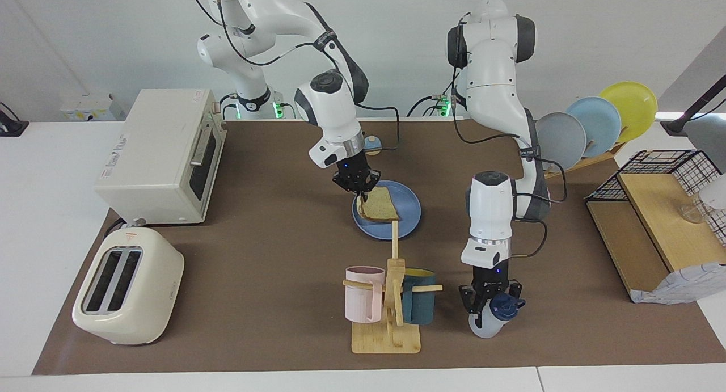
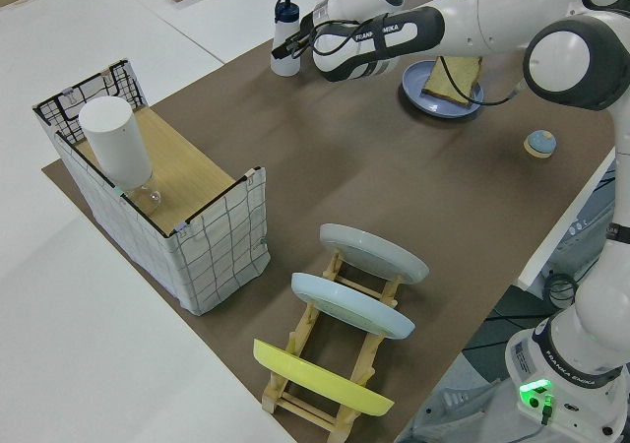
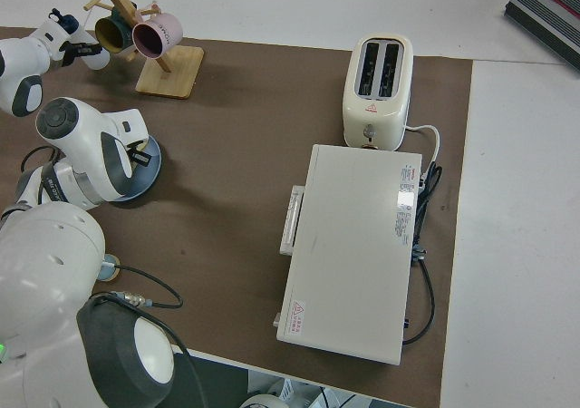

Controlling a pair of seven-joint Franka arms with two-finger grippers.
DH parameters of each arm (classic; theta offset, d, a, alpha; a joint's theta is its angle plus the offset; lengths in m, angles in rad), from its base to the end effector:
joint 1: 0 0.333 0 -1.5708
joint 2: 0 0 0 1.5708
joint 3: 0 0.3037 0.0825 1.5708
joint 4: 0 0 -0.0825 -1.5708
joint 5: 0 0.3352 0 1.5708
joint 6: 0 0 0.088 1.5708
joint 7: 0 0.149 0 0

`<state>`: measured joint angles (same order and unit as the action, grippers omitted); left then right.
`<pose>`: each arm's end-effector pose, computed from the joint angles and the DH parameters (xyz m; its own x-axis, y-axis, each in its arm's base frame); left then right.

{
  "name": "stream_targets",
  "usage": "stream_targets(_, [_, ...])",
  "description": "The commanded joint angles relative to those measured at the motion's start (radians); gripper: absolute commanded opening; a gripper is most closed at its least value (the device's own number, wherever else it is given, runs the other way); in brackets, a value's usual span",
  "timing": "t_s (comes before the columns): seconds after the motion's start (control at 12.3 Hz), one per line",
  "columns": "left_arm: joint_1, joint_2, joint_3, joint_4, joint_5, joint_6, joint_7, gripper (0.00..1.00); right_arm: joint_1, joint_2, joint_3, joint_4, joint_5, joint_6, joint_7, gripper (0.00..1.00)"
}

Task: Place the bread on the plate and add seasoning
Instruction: 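Lower the bread onto the blue plate while the left gripper lifts the bottle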

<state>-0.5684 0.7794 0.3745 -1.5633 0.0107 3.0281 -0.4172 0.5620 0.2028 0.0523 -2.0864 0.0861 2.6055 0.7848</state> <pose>0.7062 -0.2025 0.2845 0.7254 0.0154 0.6881 0.0066 -0.9999 0.0154 0.4732 0.3330 0.3413 0.9523 -0.2569 0.1648 -0.2067 -0.9401 -0.2710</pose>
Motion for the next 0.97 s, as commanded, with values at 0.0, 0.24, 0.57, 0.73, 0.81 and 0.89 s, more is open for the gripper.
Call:
stream_targets(0.0, [0.015, -0.02, -0.009, 0.02, 0.005, -0.027, -0.003, 0.0, -0.007, -0.033, 0.008, -0.044, 0.003, 0.03, 0.021, 0.5])
stream_targets(0.24, [0.033, -0.058, -0.019, 0.028, 0.006, -0.124, 0.004, 0.0, -0.03, -0.036, 0.006, -0.032, 0.003, 0.022, 0.01, 1.0])
stream_targets(0.57, [0.105, -0.17, -0.104, 0.028, 0.003, -0.291, 0.22, 0.0, -0.057, -0.051, 0.003, 0.008, 0.001, -0.021, 0.002, 1.0])
stream_targets(0.73, [0.215, -0.273, -0.236, 0.023, -0.008, -0.447, 0.36, 0.0, -0.077, -0.06, 0.003, 0.017, 0.001, -0.033, 0.001, 1.0])
stream_targets(0.81, [0.246, -0.326, -0.277, 0.019, -0.017, -0.544, 0.444, 0.0, -0.091, -0.074, 0.006, 0.019, 0.009, -0.032, 0.01, 1.0])
stream_targets(0.89, [0.249, -0.378, -0.285, 0.012, -0.026, -0.642, 0.507, 0.0, -0.088, -0.086, 0.006, 0.019, 0.018, -0.028, 0.013, 1.0])
